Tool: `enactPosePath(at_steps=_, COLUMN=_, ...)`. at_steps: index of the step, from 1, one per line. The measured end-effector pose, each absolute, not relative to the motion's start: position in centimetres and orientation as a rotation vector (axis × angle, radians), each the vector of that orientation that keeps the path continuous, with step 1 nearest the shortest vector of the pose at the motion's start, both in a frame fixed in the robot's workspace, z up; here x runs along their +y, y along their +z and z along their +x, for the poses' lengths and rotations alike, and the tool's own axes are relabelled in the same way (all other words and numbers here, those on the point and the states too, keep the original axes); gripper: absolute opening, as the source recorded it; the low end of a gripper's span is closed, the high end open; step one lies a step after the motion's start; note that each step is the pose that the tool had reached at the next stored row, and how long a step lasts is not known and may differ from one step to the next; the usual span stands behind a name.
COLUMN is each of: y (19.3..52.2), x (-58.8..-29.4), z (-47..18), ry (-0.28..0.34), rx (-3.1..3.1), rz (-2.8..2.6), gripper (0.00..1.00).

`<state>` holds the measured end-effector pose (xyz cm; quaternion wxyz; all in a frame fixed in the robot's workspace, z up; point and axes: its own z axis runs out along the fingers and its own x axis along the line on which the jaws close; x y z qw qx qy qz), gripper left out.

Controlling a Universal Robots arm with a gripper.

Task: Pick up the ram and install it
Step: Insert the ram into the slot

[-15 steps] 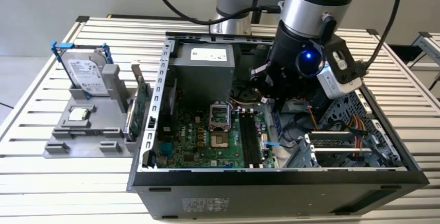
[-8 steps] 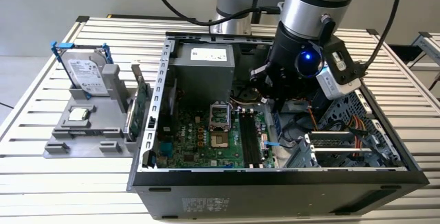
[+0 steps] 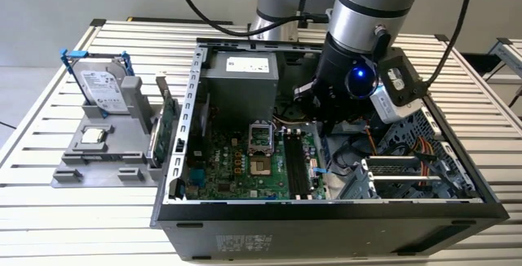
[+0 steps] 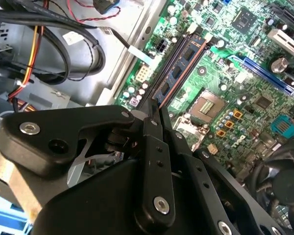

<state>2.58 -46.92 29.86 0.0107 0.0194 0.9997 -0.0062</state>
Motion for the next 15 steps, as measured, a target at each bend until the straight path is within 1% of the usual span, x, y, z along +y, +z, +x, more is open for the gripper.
enactPosePath(at_steps=15, y=27.9, x=-46.9, z=2.3, ry=-0.019, rx=3.12, rz=0.013, gripper=0.0)
